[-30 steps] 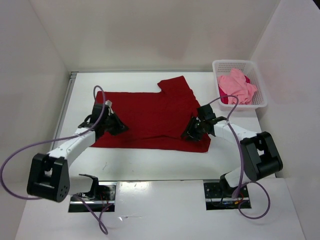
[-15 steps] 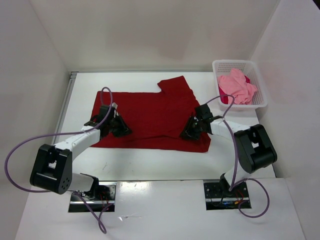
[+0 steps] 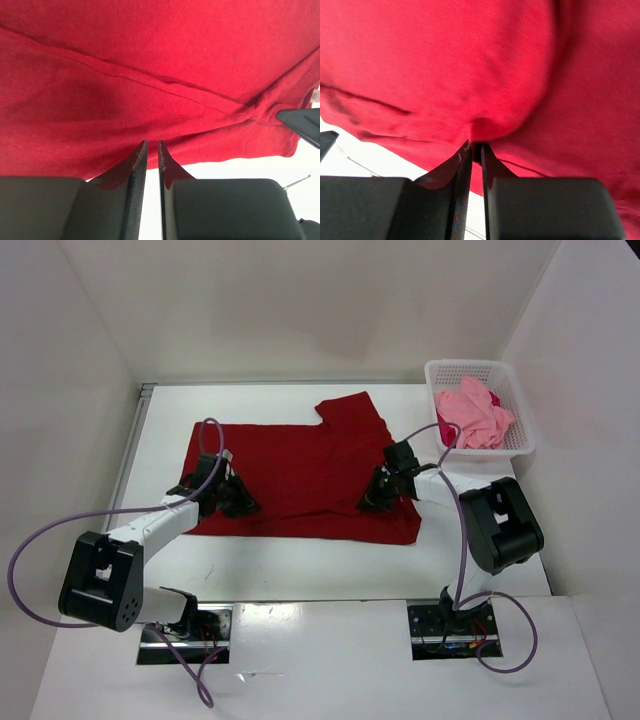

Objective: Fold and stack the t-shirts
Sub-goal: Fold the flattened tshirt in 1/3 of the way

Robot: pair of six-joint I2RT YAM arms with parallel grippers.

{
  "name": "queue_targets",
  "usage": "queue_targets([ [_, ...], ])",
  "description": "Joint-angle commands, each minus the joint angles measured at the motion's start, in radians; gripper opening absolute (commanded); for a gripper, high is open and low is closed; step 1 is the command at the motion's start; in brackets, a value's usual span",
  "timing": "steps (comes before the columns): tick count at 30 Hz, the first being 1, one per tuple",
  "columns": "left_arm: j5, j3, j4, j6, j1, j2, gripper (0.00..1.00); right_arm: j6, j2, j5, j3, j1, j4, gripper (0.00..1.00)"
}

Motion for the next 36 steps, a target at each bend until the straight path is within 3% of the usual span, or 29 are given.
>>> queue_targets([
  [1, 0.003, 0.014, 0.016, 0.022, 0.022, -0.035, 0.21, -0.009, 0.001, -0.012, 0.118, 0.025, 0.027, 0.17],
  [11, 0.004, 0.07, 0.007, 0.022, 0.031, -0.016, 0.21, 0.021, 0.254, -0.058, 0.447, 0.071, -0.013, 0.17],
  [12, 0.004, 0.082, 0.007, 0.022, 0.031, -0.016, 0.21, 0.022, 0.266, -0.067, 0.491, 0.08, -0.025, 0.22],
  [17, 0.013, 0.1, -0.003, 0.013, 0.04, -0.016, 0.21, 0.005, 0.23, -0.014, 0.531, 0.08, -0.076, 0.24],
  [19, 0.013, 0.1, -0.012, 0.022, 0.04, -0.016, 0.21, -0.047, 0.153, 0.063, 0.49, 0.08, -0.134, 0.32],
  [22, 0.001, 0.1, -0.021, 0.034, 0.04, -0.026, 0.21, -0.069, 0.043, 0.141, 0.326, 0.08, -0.157, 0.31],
  [25, -0.021, 0.091, -0.03, 0.043, 0.04, -0.035, 0.22, -0.069, -0.097, 0.189, 0.147, 0.08, -0.157, 0.12],
  [28, -0.021, 0.091, -0.03, 0.063, 0.04, -0.035, 0.22, -0.046, -0.178, 0.2, 0.018, 0.08, -0.145, 0.08],
  [29, -0.021, 0.091, -0.03, 0.063, 0.04, -0.035, 0.22, -0.034, -0.188, 0.2, -0.002, 0.08, -0.133, 0.1],
  [30, -0.021, 0.091, -0.03, 0.063, 0.04, -0.035, 0.23, -0.034, -0.198, 0.188, -0.03, 0.08, -0.124, 0.19],
  [31, -0.021, 0.091, -0.03, 0.063, 0.04, -0.035, 0.23, -0.034, -0.199, 0.178, -0.03, 0.08, -0.124, 0.2],
  [32, -0.021, 0.091, -0.03, 0.072, 0.04, -0.024, 0.23, -0.025, -0.199, 0.178, -0.041, 0.08, -0.115, 0.33],
  [36, -0.009, 0.082, -0.03, 0.073, 0.04, -0.015, 0.23, -0.025, -0.148, 0.168, -0.05, 0.08, -0.089, 0.4],
])
